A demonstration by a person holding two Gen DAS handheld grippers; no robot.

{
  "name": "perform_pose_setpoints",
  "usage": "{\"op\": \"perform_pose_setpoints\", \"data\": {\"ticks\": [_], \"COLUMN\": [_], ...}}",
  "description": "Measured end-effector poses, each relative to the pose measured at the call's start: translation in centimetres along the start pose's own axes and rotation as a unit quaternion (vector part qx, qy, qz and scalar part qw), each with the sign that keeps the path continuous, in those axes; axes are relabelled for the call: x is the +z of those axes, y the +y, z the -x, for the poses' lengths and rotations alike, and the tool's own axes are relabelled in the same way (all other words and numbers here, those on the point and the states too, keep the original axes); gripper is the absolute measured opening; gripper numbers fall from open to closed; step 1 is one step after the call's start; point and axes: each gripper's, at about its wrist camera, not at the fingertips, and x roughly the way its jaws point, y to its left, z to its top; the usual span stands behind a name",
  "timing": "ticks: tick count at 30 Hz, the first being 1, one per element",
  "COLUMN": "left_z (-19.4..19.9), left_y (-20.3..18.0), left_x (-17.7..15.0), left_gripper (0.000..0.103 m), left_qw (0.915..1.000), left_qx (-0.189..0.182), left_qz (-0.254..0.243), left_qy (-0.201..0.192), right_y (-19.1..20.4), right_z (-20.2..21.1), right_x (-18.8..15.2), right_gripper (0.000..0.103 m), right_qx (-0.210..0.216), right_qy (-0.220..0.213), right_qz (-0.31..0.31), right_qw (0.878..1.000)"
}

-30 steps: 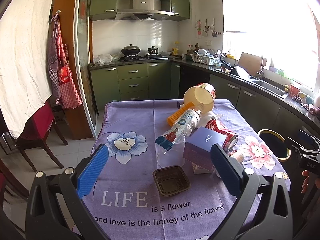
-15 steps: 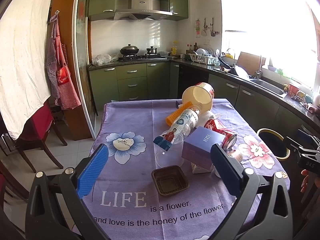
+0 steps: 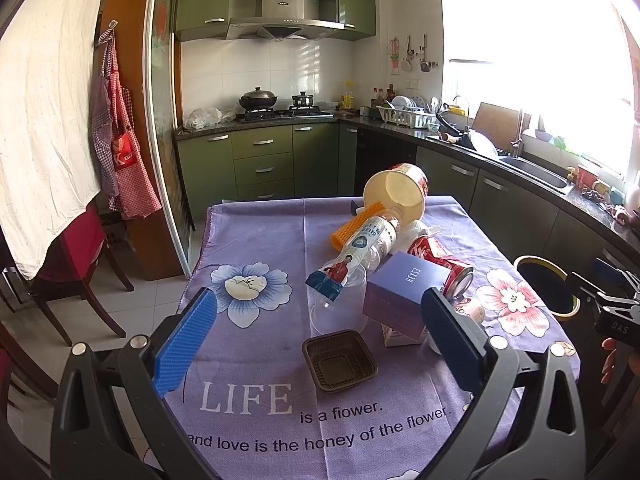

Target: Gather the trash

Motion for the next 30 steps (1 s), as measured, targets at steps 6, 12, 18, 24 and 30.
{"op": "perform_pose_setpoints", "data": {"ticks": [6, 12, 18, 24, 30], "left_z": [-0.5, -2.3, -4.3, -6.1, -8.5], "left_y": [0.1, 0.6, 0.7, 1.5, 2.3], "left_x": [0.1, 1.1, 2.7, 4.4, 6.4], "left_gripper": [0.097, 0.097, 0.097, 0.097, 0.097], "left_qw": [1.0000, 0.9999, 0.9999, 0.9999, 0.9999], "left_qx": [-0.004, -0.011, -0.012, -0.014, -0.011], "left_qz": [0.002, 0.001, -0.003, 0.001, 0.000], "left_qy": [0.005, 0.013, 0.008, 0.002, 0.003], "right_y": [0.0, 0.3, 1.4, 3.3, 4.4], "right_z": [-0.3, -1.6, -4.6, -10.6, -19.8], "right_x": [-0.1, 0.6, 4.0, 8.7, 12.2], "right_gripper": [0.099, 0.099, 0.099, 0.099, 0.077], "right_qx": [-0.001, -0.005, -0.014, -0.006, -0.014], "right_qy": [0.001, -0.004, -0.034, -0.042, -0.019], "right_qz": [0.000, 0.017, 0.062, 0.095, 0.096], "right_qw": [1.000, 1.000, 0.997, 0.995, 0.995]}}
